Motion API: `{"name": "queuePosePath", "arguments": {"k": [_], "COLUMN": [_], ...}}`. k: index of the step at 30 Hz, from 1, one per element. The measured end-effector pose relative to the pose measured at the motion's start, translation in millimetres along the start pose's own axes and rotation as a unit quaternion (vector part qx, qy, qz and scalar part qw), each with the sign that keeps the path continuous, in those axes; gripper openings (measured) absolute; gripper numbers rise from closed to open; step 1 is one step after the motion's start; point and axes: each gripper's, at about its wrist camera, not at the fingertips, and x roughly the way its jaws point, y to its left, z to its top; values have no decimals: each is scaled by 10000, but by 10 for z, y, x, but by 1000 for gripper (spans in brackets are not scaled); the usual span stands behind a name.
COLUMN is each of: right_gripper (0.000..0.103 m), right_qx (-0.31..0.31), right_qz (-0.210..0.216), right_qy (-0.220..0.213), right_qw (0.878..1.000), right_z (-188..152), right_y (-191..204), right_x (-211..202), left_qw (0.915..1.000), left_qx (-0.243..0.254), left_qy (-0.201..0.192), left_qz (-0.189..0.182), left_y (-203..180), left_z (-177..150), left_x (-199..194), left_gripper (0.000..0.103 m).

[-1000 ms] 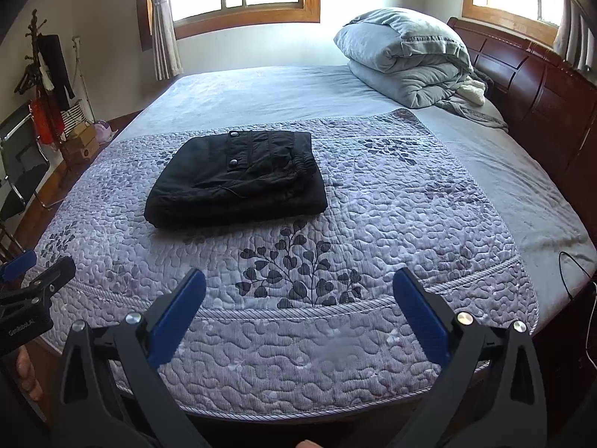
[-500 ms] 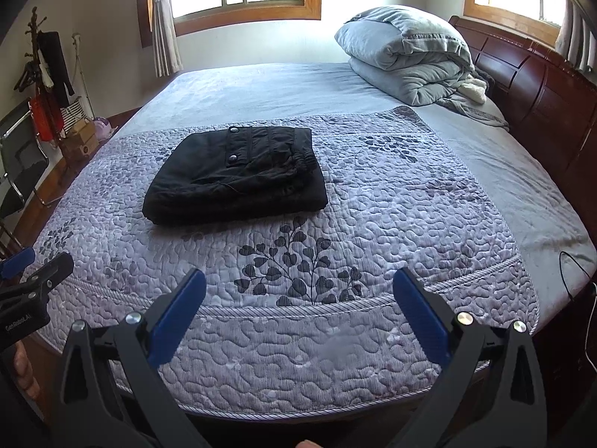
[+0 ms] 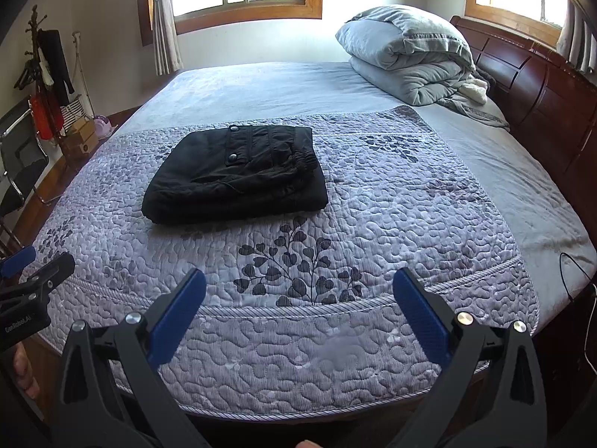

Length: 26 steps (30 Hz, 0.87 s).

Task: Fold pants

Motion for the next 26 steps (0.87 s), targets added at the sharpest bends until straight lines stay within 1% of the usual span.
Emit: {"name": "queuePosePath", "arguments": {"k": [7, 14, 18, 23, 26], "right_gripper": [100, 100, 100, 100, 100], "right_qx": [-7, -28, -31, -23, -14], "right_qz": [0, -9, -12, 0, -3], "right_qy": [-5, 10, 13, 13, 22], "right_qw": [10000, 10000, 10000, 10000, 10000], "right_z": [-1, 3, 0, -5, -5], "right_y": [2, -1, -10, -19, -22], "right_x": [9, 48, 53, 52, 53], "left_qw": [10000, 9998, 9998, 9999, 10000], "left_qx": [6, -17, 24, -59, -52], "left_qy": [-23, -58, -92, 40, 11], "left_qz": [-23, -165, -148, -72, -47], "left_y": [-10, -21, -32, -9, -6], "left_z": [13, 5, 6, 7, -2], "left_x": [1, -21, -25, 26, 22], "left_gripper": [99, 99, 99, 99, 99]}}
